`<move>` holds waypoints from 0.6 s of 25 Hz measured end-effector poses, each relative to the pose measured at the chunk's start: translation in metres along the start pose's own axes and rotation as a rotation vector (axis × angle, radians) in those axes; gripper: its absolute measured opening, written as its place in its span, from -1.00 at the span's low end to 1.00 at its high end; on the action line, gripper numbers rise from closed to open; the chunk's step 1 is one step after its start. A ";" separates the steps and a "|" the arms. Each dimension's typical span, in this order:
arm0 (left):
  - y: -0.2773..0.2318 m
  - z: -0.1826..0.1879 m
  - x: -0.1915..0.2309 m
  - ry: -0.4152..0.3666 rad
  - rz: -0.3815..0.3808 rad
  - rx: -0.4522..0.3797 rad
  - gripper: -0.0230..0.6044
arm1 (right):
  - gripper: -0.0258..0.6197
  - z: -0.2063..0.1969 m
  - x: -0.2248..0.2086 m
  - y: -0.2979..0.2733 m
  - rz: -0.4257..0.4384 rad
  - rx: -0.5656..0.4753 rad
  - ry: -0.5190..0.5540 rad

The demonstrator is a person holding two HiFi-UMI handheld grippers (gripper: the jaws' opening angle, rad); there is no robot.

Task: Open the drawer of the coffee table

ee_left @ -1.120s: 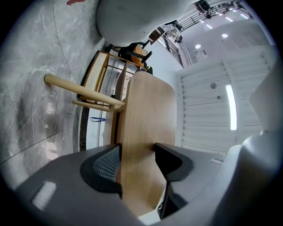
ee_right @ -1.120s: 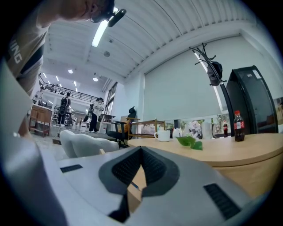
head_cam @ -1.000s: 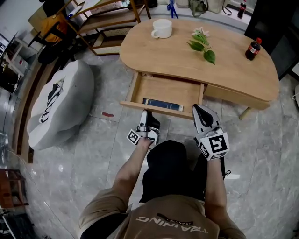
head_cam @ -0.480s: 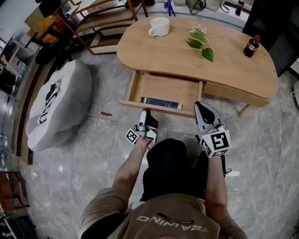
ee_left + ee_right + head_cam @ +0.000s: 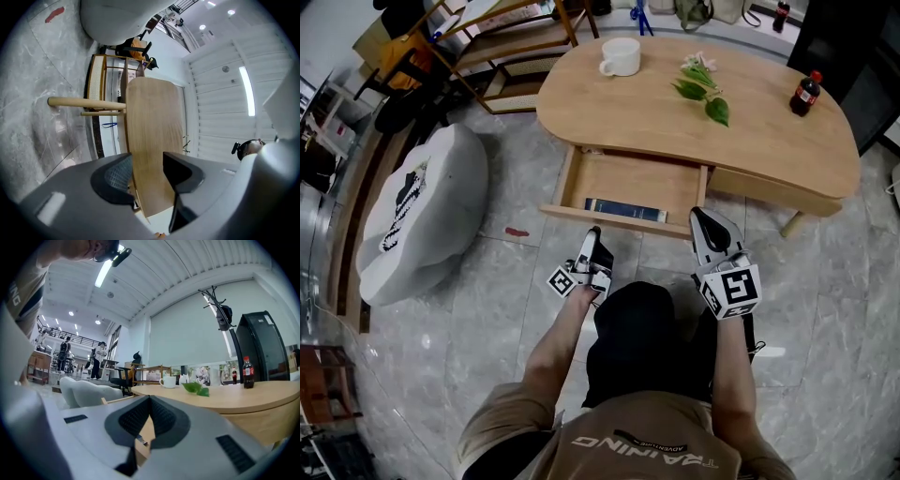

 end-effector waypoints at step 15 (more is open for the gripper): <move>-0.018 -0.006 -0.061 -0.534 0.189 0.406 -0.91 | -0.91 0.000 -0.006 0.004 -0.010 -0.012 0.031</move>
Point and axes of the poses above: the fingertips, and each gripper's own axes: y backward along the fingers, x to its left, z out of its top, the point moved 6 cm from there along y, backward along the fingers, and after that the axes turned 4 degrees about y, right-handed, at the moved point
